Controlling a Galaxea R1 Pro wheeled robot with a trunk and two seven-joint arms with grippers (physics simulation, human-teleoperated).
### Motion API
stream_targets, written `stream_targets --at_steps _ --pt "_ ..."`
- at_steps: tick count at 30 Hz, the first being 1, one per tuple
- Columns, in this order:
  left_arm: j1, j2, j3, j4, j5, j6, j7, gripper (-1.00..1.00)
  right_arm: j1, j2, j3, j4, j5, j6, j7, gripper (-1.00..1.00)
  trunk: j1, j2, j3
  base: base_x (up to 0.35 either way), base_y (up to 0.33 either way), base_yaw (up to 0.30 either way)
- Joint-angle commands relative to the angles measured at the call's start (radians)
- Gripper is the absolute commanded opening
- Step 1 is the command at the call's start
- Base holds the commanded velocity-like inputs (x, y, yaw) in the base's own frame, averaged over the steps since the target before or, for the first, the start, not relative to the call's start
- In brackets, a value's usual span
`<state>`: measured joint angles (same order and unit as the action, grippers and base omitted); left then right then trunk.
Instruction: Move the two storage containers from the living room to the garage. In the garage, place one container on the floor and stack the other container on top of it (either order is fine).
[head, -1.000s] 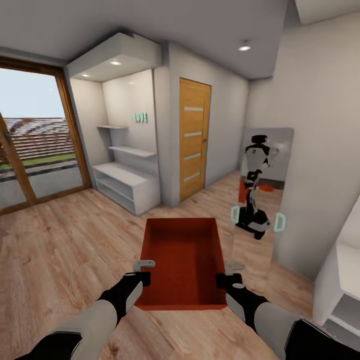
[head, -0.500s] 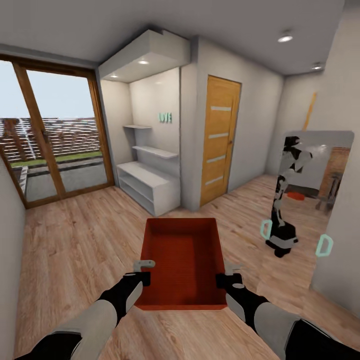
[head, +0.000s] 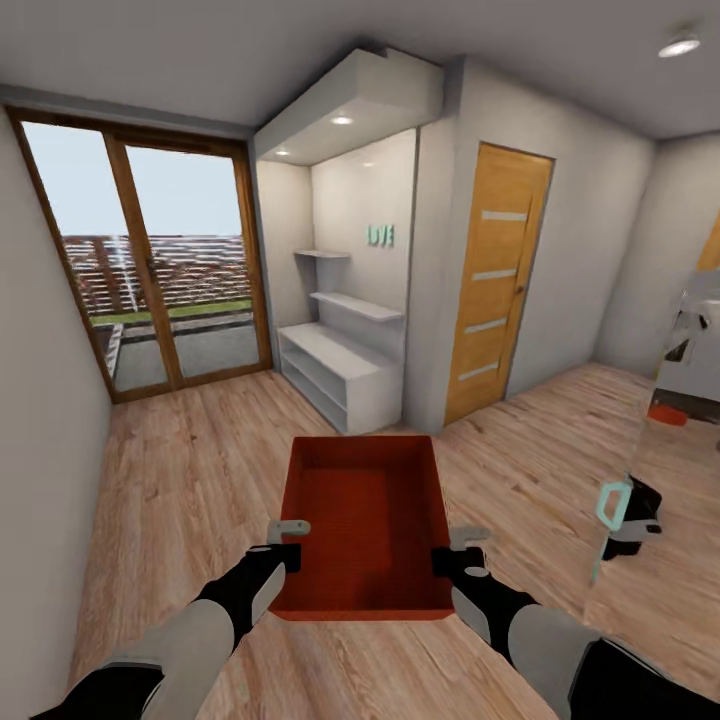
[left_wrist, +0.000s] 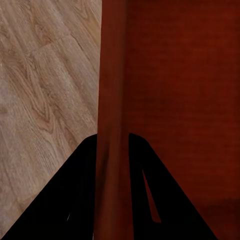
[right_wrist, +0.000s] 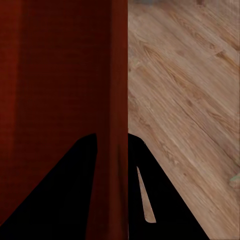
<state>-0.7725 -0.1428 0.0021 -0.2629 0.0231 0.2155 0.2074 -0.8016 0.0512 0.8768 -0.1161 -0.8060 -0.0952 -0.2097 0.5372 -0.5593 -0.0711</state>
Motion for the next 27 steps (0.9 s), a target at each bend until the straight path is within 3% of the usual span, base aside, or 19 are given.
stream_targets --at_steps 1,27 --pt "-0.001 0.038 0.001 -0.002 -0.02 0.008 0.009 -1.0 -0.001 -0.013 -0.005 0.024 -0.009 -0.006 -0.007 -1.0 0.001 -0.002 -0.002 0.323 0.0 0.253" --pt "-0.001 0.038 0.002 -0.002 -0.02 0.008 0.009 -1.0 -0.001 -0.013 -0.007 0.024 -0.009 -0.006 -0.007 -1.0 0.001 -0.002 -0.002 0.323 0.0 0.015"
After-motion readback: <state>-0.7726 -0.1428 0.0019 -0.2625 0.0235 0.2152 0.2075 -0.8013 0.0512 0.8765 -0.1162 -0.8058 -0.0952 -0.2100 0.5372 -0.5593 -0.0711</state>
